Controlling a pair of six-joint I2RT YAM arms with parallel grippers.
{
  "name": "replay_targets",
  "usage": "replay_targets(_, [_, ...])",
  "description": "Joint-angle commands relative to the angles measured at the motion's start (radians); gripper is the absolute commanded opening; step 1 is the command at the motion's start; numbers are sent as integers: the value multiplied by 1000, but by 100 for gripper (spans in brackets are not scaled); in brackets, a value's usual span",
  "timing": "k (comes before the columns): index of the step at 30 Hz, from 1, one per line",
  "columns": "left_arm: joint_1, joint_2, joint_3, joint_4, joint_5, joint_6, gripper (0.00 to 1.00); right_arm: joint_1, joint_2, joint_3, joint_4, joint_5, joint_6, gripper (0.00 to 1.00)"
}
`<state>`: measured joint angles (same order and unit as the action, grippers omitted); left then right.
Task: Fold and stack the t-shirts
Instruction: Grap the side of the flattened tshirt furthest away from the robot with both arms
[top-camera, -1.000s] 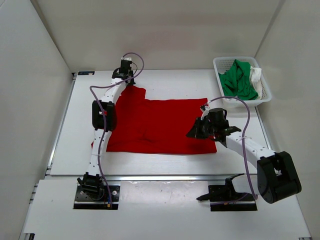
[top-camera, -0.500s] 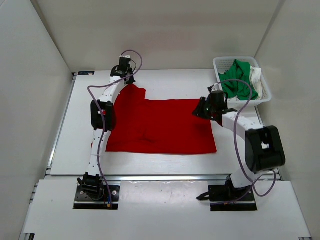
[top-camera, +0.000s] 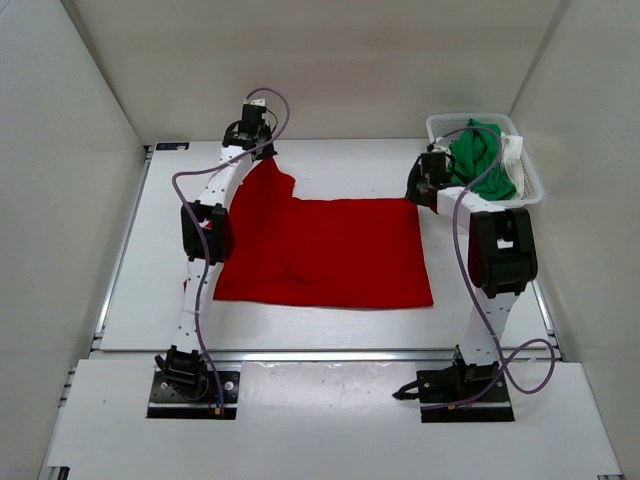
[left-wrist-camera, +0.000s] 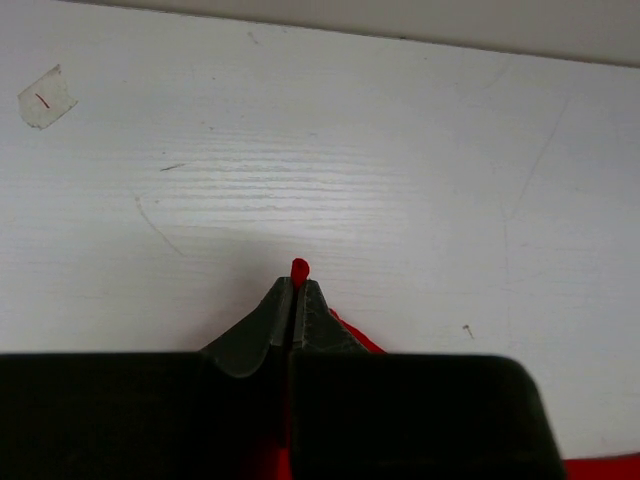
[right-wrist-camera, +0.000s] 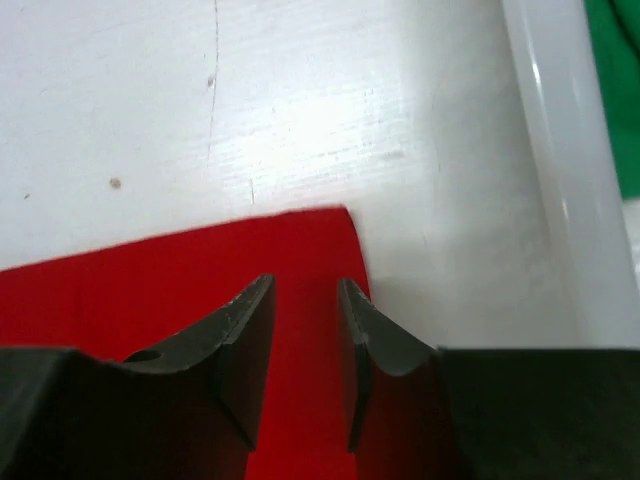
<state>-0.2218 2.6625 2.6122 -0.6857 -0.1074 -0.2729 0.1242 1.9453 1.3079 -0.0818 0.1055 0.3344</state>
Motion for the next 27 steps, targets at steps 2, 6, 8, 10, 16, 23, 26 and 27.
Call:
replay_targets(2, [2,-116,20,-6,34,-14,0,12,87,131,-76,77,-54,30])
replay_targets(6, [4,-133,-10,5,57,-28,0,14,145,192,-113,111,-55,30])
replay_targets(8, [4,-131,-7,6,55,-29,0,14,159,205,-119,117,-66,30])
replay_targets(10, [7,-131,-4,5,46,-26,0,19,184,260,-151,146,-64,29])
replay_targets(16, [13,-135,-7,6,49,-26,0,31,263,376,-248,180,-77,29])
replay_targets(23, [16,-134,-3,-3,54,-25,0,22,291,433,-312,151,-52,28])
replay_targets(26, [16,-133,-4,-2,52,-25,0,18,273,387,-297,131,-37,28])
replay_targets(27, [24,-139,-9,-3,51,-28,0,20,262,384,-296,119,-35,28])
